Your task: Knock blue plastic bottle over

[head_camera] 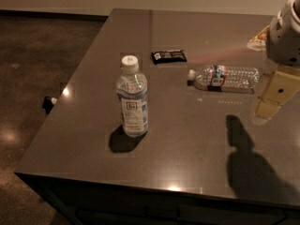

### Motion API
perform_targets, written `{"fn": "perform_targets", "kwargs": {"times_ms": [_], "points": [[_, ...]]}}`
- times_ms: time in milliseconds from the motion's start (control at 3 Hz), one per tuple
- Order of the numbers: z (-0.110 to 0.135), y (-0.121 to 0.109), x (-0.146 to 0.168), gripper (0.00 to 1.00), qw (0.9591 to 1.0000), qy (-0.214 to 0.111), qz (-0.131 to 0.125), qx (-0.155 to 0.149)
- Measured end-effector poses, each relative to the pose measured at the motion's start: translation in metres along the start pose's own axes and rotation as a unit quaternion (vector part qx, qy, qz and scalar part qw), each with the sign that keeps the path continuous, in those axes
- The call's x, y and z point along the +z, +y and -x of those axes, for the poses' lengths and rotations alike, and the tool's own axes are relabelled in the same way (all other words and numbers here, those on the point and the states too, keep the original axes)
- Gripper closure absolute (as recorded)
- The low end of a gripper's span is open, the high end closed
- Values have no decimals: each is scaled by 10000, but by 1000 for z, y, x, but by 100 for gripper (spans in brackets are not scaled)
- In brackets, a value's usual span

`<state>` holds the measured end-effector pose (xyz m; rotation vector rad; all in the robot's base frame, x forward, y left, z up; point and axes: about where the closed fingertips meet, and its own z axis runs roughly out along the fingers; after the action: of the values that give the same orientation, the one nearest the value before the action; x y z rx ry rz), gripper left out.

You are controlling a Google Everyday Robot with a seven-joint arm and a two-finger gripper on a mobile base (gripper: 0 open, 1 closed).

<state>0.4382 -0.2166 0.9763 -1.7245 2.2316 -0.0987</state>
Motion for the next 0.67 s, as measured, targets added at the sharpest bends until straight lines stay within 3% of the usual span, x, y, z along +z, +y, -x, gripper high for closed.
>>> {"fn": "perform_targets", "kwargs": {"times_ms": [333,667], "points": [[4,-1,1,0,10000,-61,29,8],[22,-5,6,0,9993,-335,166,41]]}}
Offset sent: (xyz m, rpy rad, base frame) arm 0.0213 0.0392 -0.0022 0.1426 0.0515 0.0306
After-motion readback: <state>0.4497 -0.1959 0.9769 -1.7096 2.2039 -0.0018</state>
